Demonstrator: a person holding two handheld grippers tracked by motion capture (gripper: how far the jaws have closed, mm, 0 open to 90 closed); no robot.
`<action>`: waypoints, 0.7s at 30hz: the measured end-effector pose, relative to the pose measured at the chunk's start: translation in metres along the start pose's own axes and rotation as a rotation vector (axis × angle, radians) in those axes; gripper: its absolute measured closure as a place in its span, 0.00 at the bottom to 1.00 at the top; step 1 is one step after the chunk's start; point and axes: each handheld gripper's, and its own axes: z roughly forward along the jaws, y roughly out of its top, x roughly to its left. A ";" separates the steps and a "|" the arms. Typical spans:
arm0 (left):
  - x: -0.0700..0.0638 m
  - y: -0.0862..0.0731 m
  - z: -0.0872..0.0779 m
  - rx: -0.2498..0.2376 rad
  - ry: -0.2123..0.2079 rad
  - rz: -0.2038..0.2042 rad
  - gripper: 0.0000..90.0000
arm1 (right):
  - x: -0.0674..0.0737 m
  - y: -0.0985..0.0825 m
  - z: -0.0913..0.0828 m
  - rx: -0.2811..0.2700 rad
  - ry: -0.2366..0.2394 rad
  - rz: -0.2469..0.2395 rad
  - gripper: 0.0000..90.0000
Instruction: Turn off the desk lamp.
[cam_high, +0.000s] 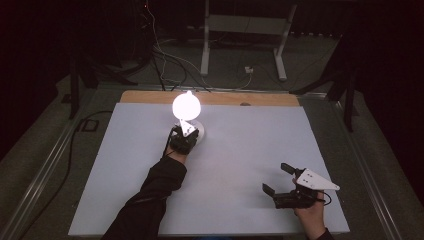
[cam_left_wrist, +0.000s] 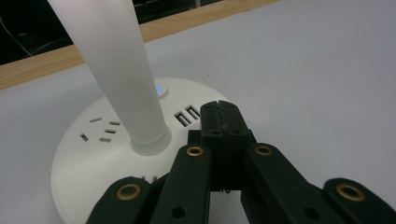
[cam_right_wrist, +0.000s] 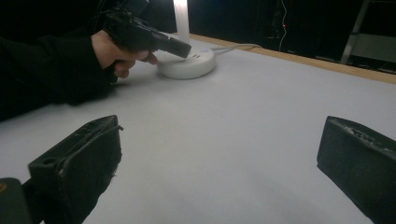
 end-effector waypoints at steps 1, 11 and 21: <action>0.000 -0.001 0.000 0.002 0.002 0.004 1.00 | 0.000 0.000 0.000 0.000 0.001 0.000 0.00; 0.000 -0.002 0.001 0.006 0.006 0.018 1.00 | 0.000 0.000 0.000 0.001 0.000 0.001 0.00; -0.002 0.001 -0.001 -0.015 -0.018 0.018 1.00 | 0.000 0.000 0.000 0.002 0.000 0.001 0.00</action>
